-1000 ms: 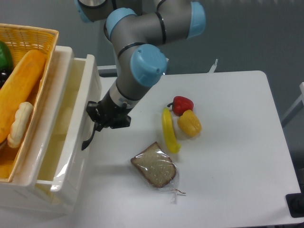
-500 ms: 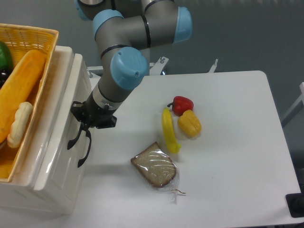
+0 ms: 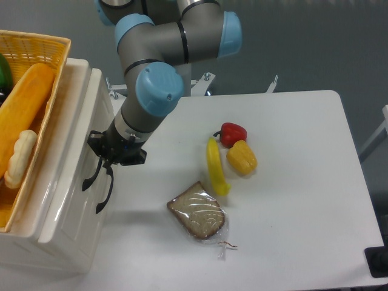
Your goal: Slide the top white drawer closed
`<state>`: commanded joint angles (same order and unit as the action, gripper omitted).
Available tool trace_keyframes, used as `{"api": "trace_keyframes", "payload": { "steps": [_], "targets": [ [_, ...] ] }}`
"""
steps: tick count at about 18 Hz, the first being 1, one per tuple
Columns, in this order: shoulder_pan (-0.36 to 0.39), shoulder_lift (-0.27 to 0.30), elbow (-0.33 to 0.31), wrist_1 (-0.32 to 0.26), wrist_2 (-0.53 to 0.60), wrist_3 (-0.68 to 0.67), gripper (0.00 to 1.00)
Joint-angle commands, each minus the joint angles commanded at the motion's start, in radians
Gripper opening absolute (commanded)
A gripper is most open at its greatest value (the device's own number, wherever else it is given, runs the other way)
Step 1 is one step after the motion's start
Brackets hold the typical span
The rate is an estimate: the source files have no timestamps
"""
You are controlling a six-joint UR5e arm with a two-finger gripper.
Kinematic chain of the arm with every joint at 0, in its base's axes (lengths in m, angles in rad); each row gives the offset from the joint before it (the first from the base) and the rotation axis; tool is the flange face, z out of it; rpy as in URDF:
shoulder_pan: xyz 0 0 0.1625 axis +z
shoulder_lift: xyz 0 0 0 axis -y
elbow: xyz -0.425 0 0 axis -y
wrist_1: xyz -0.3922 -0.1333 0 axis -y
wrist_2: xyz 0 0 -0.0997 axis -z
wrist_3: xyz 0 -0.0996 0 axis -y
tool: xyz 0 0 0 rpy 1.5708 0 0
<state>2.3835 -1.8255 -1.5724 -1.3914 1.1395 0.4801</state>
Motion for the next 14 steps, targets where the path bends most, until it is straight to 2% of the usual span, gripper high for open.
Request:
{"api": "trace_keyframes", "payload": {
  "steps": [4,5,7,11,14],
  "targets": [
    [0.144,-0.005,0.064,0.005,0.026,0.031,0.69],
    [0.173,-0.006,0.071,0.02,0.048,0.032,0.82],
    [0.227,-0.006,0.072,0.066,0.115,0.047,1.0],
    [0.276,-0.018,0.071,0.1,0.209,0.121,1.0],
    [0.306,-0.069,0.078,0.136,0.395,0.147,1.0]
  ]
}}
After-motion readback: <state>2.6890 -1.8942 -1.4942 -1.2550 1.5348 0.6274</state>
